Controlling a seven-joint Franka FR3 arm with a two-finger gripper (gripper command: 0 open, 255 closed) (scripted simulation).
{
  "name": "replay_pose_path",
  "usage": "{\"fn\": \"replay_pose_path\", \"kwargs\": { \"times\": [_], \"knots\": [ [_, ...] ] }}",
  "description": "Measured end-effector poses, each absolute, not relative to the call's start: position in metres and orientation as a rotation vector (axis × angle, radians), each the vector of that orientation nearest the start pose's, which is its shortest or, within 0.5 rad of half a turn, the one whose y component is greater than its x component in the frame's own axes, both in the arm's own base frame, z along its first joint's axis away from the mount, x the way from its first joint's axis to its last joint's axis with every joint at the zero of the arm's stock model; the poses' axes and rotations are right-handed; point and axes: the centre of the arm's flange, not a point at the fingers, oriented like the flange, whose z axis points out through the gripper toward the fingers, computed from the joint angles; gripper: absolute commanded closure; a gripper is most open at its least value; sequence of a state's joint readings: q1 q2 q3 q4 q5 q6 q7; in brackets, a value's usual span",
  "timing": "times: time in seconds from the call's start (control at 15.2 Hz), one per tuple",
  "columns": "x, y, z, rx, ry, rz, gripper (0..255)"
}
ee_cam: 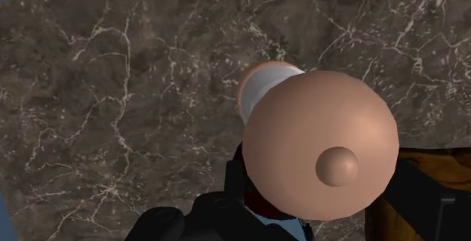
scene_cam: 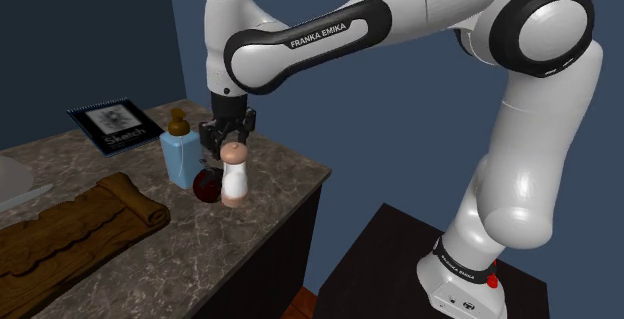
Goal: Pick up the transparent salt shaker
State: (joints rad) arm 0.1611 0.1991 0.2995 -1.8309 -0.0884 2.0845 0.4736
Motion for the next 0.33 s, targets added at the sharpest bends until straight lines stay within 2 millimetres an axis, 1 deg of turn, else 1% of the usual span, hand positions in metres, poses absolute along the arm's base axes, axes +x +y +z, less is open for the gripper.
{"fn": "replay_pose_path", "kwargs": {
  "times": [0.33],
  "knots": [
    [0.559, 0.262, 0.456, -3.129, -0.032, -0.104, 255]
  ]
}}
